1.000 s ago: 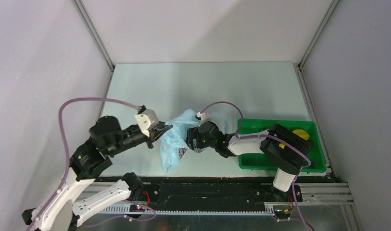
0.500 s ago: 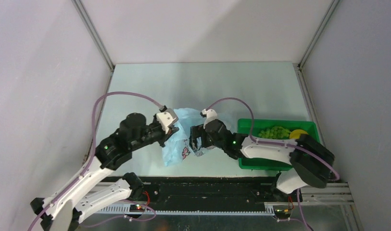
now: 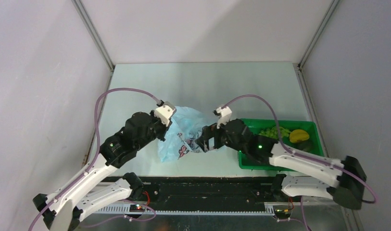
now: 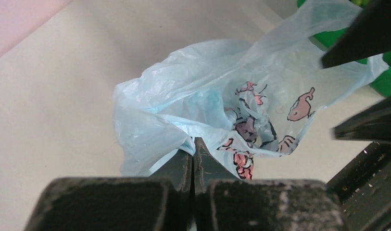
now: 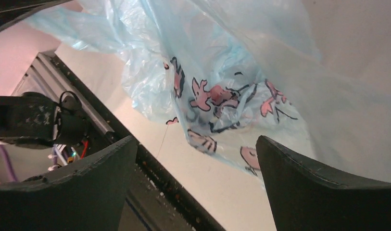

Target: Place the fake fruits into the plastic bag and tie a complex knot

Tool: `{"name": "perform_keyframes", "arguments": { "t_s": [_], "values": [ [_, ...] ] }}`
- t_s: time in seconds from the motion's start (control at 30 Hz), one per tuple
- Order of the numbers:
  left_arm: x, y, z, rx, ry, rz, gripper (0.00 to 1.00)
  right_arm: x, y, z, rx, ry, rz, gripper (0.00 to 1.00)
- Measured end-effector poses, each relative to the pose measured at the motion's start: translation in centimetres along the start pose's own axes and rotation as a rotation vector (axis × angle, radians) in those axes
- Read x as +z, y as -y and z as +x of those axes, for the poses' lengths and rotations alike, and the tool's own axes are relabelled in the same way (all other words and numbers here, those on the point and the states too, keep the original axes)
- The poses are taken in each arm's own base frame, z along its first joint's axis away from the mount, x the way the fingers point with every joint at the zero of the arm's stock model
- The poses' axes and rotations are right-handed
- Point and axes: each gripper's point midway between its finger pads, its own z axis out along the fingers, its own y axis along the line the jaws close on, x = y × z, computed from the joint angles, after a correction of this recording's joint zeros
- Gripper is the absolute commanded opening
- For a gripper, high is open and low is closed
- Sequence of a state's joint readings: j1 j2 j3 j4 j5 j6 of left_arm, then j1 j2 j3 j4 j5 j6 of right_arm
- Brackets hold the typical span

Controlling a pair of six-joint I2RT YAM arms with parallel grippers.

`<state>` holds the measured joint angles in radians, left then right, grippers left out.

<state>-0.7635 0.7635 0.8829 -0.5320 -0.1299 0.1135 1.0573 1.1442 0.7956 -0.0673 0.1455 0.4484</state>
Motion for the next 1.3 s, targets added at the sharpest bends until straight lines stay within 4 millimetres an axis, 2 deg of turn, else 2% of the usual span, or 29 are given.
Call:
{"name": "perform_keyframes", "arguments": {
  "t_s": [0.1,0.17,0.27,0.37,0.43,0.53,0.7,1.0,1.17,1.3],
  "values": [
    [-0.3,-0.5,-0.2,-0.011,0.010,-0.031,0.00,-3.2,0.2,-1.6,-0.008,0.041,-0.005,0.99],
    [-0.6,-0.9,-0.5,-0.017,0.028,-0.047,0.00,-5.1,1.1,-2.7,0.002,0.077,0.017,0.99],
    [-1.0,-1.2,-0.9,-0.029,0.053,-0.066,0.00,-7.8,5.2,-4.2,0.058,0.137,0.156,0.99],
    [-1.0,-1.4,-1.2,-0.041,0.065,-0.080,0.00,-10.4,10.6,-4.2,0.146,0.161,0.367,0.99],
    [-0.9,-1.4,-1.1,-0.047,0.061,-0.083,0.00,-12.4,14.2,-3.4,0.204,0.166,0.532,0.99],
    [-0.6,-1.4,-0.9,-0.049,0.049,-0.082,0.00,-15.5,18.3,-1.9,0.298,0.167,0.747,0.99],
    [-0.4,-1.3,-0.8,-0.061,0.042,-0.081,0.00,-19.3,22.5,0.7,0.432,0.165,0.981,0.99],
    [-0.7,-1.1,-1.0,-0.074,0.055,-0.070,0.00,-22.8,26.5,4.6,0.686,0.211,1.184,0.99],
    [-0.9,-0.7,-1.3,-0.083,0.069,-0.049,0.00,-23.8,28.2,7.8,0.850,0.254,1.243,0.99],
    [-0.9,-0.4,-1.4,-0.086,0.073,-0.031,0.00,-23.6,29.5,9.8,0.937,0.255,1.269,0.99]
  ]
}}
